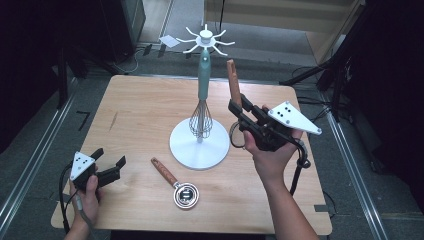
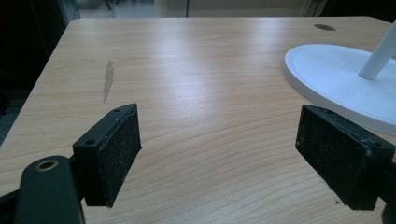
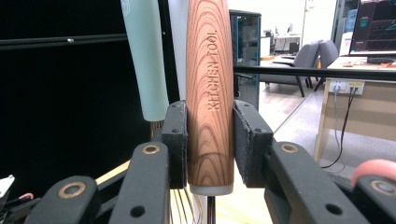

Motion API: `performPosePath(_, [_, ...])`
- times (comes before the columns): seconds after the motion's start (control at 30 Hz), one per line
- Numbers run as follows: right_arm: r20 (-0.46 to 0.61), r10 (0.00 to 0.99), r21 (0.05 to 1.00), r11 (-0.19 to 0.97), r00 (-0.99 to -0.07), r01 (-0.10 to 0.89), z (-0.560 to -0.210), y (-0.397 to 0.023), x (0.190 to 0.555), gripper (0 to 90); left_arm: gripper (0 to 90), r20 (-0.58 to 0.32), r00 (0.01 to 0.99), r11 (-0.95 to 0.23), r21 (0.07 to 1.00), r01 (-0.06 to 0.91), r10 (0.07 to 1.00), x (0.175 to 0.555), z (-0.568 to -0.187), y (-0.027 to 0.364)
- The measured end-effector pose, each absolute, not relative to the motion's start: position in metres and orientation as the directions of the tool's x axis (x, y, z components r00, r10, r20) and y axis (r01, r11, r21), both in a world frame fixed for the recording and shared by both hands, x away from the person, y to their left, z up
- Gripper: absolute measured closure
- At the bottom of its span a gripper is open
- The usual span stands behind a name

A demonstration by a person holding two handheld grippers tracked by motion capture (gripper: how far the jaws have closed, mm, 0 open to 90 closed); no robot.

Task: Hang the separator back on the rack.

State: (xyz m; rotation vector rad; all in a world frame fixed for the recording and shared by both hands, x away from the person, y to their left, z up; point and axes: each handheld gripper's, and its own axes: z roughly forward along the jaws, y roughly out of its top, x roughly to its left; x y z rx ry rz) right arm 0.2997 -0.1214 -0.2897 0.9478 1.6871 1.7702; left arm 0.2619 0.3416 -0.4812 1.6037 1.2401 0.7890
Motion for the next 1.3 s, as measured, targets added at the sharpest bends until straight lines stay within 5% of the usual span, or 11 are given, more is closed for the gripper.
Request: performPosePath(1.3, [0.103,0.766,0.993,-0.115,-0.634,0.022,-0.27,-0.119,0.294,70.1,14.4,-0.048,0.287,-0.062,0.93,0.361,0.957,0.262,-0.481,0.341])
